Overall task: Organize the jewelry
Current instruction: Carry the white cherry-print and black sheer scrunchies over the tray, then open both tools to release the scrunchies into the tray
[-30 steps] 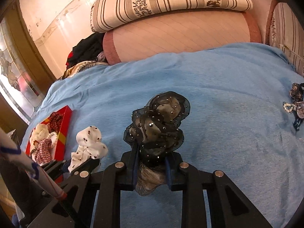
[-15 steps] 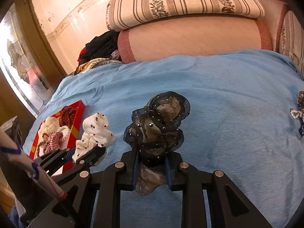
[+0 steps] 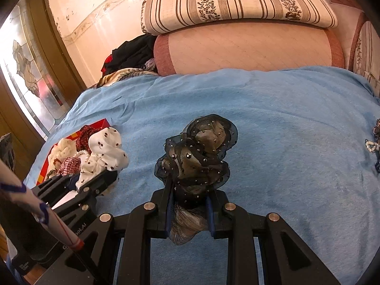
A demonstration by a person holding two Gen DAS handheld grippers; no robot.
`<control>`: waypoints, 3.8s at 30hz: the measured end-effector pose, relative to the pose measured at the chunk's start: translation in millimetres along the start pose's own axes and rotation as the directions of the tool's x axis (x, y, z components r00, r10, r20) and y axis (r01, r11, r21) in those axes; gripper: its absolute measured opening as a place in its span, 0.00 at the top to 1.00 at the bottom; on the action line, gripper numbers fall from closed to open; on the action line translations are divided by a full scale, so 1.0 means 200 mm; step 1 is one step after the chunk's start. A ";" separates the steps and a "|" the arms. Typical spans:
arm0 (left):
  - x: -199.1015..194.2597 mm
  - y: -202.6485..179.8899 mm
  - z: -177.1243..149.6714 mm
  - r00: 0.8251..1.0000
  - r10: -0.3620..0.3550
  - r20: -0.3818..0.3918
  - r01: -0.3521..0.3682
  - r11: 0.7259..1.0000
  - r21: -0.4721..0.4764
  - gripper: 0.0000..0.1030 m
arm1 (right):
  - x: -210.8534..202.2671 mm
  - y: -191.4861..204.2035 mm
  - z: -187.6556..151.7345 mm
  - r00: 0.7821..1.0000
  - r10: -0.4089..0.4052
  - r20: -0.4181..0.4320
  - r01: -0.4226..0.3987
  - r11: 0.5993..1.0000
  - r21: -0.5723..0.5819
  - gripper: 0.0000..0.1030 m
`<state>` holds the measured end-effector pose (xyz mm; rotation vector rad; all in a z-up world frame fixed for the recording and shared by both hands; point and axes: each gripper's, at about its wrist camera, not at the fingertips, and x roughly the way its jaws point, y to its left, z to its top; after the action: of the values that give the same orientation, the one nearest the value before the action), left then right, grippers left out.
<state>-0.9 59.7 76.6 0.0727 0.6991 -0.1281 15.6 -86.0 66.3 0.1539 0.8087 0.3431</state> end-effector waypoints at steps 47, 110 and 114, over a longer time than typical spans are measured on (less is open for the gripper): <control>-0.54 1.17 -0.41 0.966 0.242 -0.097 -0.260 0.884 -0.388 0.77 | 0.01 1.09 -0.11 0.951 0.299 -0.076 -0.307 0.943 -0.126 0.73; -0.34 1.03 -0.42 0.948 0.255 -0.190 -0.303 0.906 -0.296 0.51 | 0.32 1.09 -0.21 0.960 0.192 -0.205 -0.221 0.966 -0.134 0.47; -0.35 1.03 -0.41 0.948 0.264 -0.176 -0.306 0.906 -0.291 0.49 | 0.28 1.07 -0.21 0.960 0.197 -0.197 -0.225 0.966 -0.126 0.47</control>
<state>-78.0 278.8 64.2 -0.1247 0.8273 0.2747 -31.3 133.7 56.7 0.0706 0.9472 0.6249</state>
